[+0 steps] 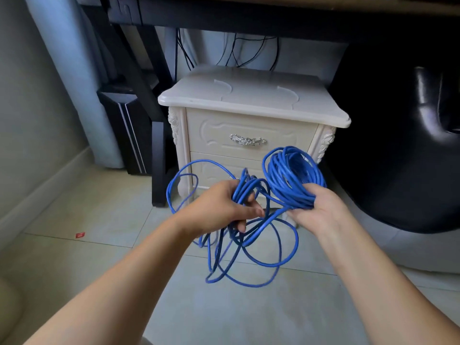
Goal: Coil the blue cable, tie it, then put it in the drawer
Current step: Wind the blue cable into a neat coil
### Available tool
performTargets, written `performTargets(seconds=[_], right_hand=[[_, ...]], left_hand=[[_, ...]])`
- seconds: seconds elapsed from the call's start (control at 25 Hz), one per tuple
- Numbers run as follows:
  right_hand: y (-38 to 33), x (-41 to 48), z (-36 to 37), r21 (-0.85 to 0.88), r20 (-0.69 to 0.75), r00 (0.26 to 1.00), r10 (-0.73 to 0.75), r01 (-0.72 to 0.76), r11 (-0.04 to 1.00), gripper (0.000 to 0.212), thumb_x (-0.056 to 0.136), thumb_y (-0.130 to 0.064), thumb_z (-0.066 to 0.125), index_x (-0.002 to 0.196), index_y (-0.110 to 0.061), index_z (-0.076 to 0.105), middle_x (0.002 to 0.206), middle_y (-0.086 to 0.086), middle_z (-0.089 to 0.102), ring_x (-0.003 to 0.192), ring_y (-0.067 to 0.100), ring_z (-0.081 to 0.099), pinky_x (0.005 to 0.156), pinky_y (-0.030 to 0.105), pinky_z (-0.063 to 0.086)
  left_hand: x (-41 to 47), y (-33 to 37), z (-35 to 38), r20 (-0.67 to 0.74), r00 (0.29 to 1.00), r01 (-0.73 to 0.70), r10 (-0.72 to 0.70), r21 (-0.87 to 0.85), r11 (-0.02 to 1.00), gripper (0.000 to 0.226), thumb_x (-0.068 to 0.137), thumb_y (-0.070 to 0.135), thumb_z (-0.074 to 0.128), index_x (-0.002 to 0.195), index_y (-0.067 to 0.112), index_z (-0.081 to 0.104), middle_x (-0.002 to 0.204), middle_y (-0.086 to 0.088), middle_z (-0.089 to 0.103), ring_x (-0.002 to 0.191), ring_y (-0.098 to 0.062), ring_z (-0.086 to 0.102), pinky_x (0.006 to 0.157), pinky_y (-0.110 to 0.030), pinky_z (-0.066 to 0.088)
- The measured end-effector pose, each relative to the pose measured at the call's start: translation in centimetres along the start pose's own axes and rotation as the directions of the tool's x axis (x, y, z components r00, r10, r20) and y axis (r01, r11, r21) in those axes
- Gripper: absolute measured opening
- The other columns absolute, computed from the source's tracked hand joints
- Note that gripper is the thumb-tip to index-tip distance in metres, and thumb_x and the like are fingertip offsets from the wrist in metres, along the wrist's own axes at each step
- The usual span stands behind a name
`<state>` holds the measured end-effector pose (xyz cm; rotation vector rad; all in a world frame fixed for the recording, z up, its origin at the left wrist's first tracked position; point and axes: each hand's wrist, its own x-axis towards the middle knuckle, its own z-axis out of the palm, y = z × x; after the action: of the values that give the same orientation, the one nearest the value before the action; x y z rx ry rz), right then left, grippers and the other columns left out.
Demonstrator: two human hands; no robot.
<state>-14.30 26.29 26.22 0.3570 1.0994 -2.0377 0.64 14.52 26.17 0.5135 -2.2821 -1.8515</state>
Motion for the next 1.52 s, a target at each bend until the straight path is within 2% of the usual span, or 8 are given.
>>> performTargets(seconds=[0.16, 0.28, 0.4, 0.76, 1.0, 1.12, 1.28, 1.52], right_hand=[[0.9, -0.1, 0.0, -0.068, -0.029, 0.991, -0.128, 0.126, 0.990, 0.017, 0.089, 0.006, 0.047, 0.082, -0.008, 0.051, 0.068, 0.008, 0.048, 0.059, 0.023, 0.056, 0.057, 0.034, 0.051], [1.3, -0.5, 0.0, -0.180, 0.016, 0.966, -0.258, 0.257, 0.950, 0.025, 0.087, 0.010, 0.047, 0.086, -0.014, 0.056, 0.064, 0.002, 0.044, 0.043, 0.013, 0.049, 0.052, 0.029, 0.047], [1.3, -1.0, -0.2, -0.322, 0.056, 0.957, -0.286, 0.289, 0.902, 0.029, 0.087, 0.007, 0.050, 0.103, -0.015, 0.062, 0.075, 0.003, 0.050, 0.052, 0.019, 0.052, 0.045, 0.026, 0.045], [-0.2, -1.3, -0.7, -0.420, 0.173, 0.929, -0.326, 0.369, 0.829, 0.031, 0.085, 0.011, 0.050, 0.104, -0.012, 0.059, 0.060, -0.001, 0.045, 0.041, 0.010, 0.044, 0.038, 0.020, 0.037], [0.2, -1.6, -1.2, -0.571, 0.279, 0.866, -0.415, 0.497, 0.653, 0.030, 0.079, 0.006, 0.053, 0.090, -0.021, 0.057, 0.065, 0.003, 0.042, 0.051, 0.019, 0.042, 0.043, 0.023, 0.037], [0.5, -2.0, -1.3, -0.549, 0.348, 0.833, -0.430, 0.553, 0.627, 0.031, 0.078, 0.007, 0.054, 0.092, -0.020, 0.058, 0.071, 0.005, 0.043, 0.054, 0.017, 0.048, 0.047, 0.026, 0.044], [0.5, -2.7, -1.1, -0.504, 0.394, 0.822, -0.412, 0.568, 0.651, 0.032, 0.084, 0.015, 0.047, 0.101, -0.011, 0.054, 0.058, 0.005, 0.048, 0.045, 0.011, 0.059, 0.056, 0.032, 0.055], [0.7, -2.7, -0.2, -0.174, 0.342, 0.900, -0.270, 0.342, 0.923, 0.024, 0.090, 0.009, 0.048, 0.093, -0.013, 0.058, 0.057, 0.004, 0.046, 0.053, 0.017, 0.050, 0.064, 0.039, 0.059]], left_hand=[[0.6, -0.1, 0.5, -0.062, 0.991, 0.089, -0.120, -0.373, 0.924, 0.016, 0.088, 0.000, 0.059, 0.077, 0.009, 0.053, 0.071, -0.006, 0.061, 0.047, -0.010, 0.046, 0.047, -0.018, 0.039], [1.0, -0.5, -1.2, 0.084, 0.983, 0.153, -0.166, -0.872, 0.465, 0.019, 0.075, 0.018, 0.051, 0.079, 0.003, 0.061, 0.077, -0.008, 0.059, 0.058, -0.013, 0.049, 0.054, -0.018, 0.044], [1.0, -1.2, -2.0, 0.127, 0.986, 0.147, -0.109, -0.969, 0.200, 0.042, 0.073, 0.018, 0.039, 0.095, -0.006, 0.068, 0.097, -0.016, 0.068, 0.085, -0.023, 0.067, 0.081, -0.030, 0.056], [0.8, -0.2, -0.8, -0.211, 0.977, -0.182, 0.043, -0.705, 0.685, 0.025, 0.076, 0.000, 0.063, 0.093, 0.010, 0.078, 0.116, -0.010, 0.070, 0.121, -0.027, 0.060, 0.105, -0.039, 0.046], [0.6, -0.4, -0.3, -0.301, 0.952, -0.186, 0.059, -0.415, 0.891, 0.022, 0.080, 0.012, 0.076, 0.099, 0.023, 0.074, 0.102, -0.003, 0.075, 0.098, -0.022, 0.071, 0.088, -0.035, 0.056], [0.7, -0.5, -0.5, -0.327, 0.941, -0.203, 0.091, -0.327, 0.923, 0.026, 0.080, 0.015, 0.077, 0.105, 0.015, 0.069, 0.095, -0.004, 0.072, 0.084, -0.019, 0.070, 0.076, -0.032, 0.054], [0.6, -0.5, -0.6, -0.326, 0.939, -0.183, 0.111, -0.199, 0.963, 0.064, 0.060, 0.039, 0.086, 0.113, 0.010, 0.063, 0.110, -0.012, 0.070, 0.101, -0.027, 0.069, 0.094, -0.049, 0.052], [0.7, 0.2, -0.6, -0.137, 0.988, -0.007, -0.077, -0.531, 0.848, 0.070, 0.060, 0.070, 0.076, 0.084, 0.009, 0.052, 0.086, -0.021, 0.052, 0.079, -0.040, 0.052, 0.071, -0.033, 0.055]])
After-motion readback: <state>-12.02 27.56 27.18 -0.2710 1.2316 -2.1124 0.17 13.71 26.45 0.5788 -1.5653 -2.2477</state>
